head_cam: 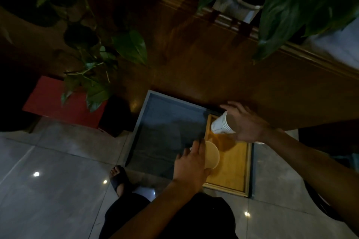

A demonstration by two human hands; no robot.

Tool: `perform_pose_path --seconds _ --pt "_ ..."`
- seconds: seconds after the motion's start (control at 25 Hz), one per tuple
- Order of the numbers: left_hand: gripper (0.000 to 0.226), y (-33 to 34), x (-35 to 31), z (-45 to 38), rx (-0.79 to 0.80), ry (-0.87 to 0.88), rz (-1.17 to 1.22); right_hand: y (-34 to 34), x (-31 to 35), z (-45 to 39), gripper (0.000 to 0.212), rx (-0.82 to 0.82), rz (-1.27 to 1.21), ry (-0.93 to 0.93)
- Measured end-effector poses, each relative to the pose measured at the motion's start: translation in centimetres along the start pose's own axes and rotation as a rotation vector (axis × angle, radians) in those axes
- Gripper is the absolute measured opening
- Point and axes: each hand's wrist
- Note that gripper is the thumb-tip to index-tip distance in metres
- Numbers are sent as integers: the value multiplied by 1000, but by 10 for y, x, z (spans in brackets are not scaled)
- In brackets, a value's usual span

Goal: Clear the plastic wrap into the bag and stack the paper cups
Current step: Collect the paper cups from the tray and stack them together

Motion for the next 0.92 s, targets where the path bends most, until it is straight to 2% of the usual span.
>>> perform_pose_path --seconds 0.08,0.16,0.4,0.48,0.64,0.8,0.92 --pt "99 -2 0 0 22 -5 20 0 4 -1 111 -91 -140 173" --pt "98 -3 0 0 36 -10 29 1 5 -5 109 -112 -188 284" --pt "100 -1 1 -2 32 -15 21 1 5 -13 83 41 -218 157" --pt "99 0 0 -2 19 -9 22 8 7 -14 78 30 -208 155" --pt "97 -1 -2 0 -15 2 -13 24 18 -23 55 -285 -355 363" --pt "98 -3 -1 1 -8 1 -33 41 25 -30 42 -508 -283 392" --pt "98 -3 0 1 -19 4 -44 47 27 -31 44 -582 -214 398"
Point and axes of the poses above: each hand's wrist, its own z-axis away from the middle knuckle, its own y-axis out of the palm, x = y × z, and after that the axes turned 2 degrees about -y, right-handed
